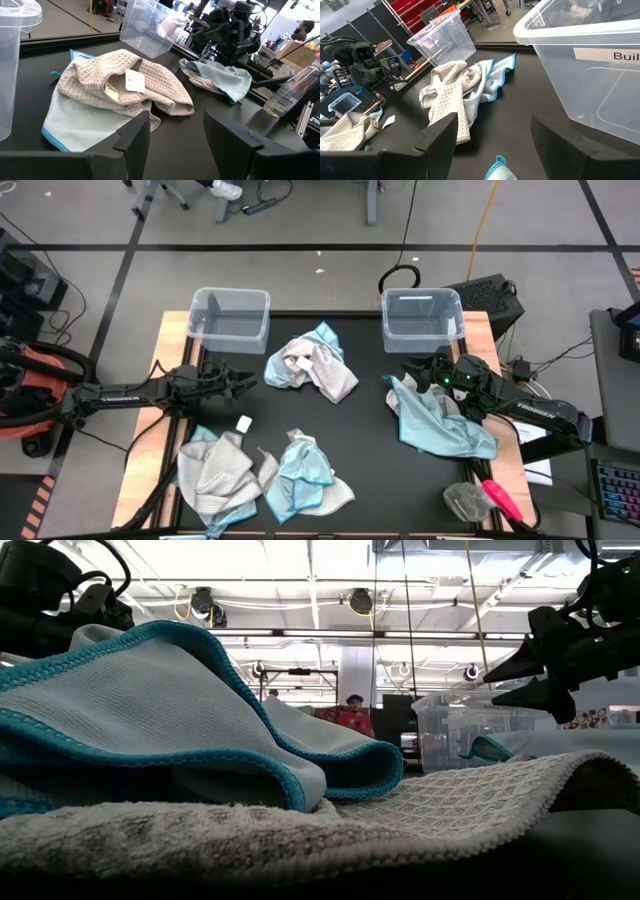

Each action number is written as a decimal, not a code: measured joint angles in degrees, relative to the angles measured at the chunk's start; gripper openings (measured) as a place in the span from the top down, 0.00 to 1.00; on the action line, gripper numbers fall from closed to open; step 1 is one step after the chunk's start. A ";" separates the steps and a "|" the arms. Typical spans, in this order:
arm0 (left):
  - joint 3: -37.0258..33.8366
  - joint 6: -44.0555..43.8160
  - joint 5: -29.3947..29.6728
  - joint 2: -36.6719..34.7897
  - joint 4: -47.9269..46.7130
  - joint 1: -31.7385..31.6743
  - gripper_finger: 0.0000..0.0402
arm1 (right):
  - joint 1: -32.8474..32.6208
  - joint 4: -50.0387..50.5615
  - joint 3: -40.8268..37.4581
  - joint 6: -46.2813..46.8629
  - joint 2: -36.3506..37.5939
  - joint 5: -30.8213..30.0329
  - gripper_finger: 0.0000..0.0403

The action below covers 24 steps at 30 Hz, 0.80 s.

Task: Sort microfiber towel by color & place in baskets

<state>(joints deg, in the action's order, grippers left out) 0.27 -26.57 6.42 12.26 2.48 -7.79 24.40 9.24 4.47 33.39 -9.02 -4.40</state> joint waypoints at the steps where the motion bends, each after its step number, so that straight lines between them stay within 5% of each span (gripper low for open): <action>1: -0.02 0.00 0.00 -0.01 -0.02 0.01 0.52 | 0.00 0.01 0.00 0.00 0.00 -0.01 0.40; 24: 0.00 0.00 0.00 0.01 0.00 0.00 0.52 | -0.01 -0.70 0.00 0.00 -0.01 -0.02 0.40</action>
<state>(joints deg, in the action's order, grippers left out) 0.27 -26.57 6.42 12.27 2.48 -7.79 24.38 8.54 4.47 33.39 -9.04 -4.43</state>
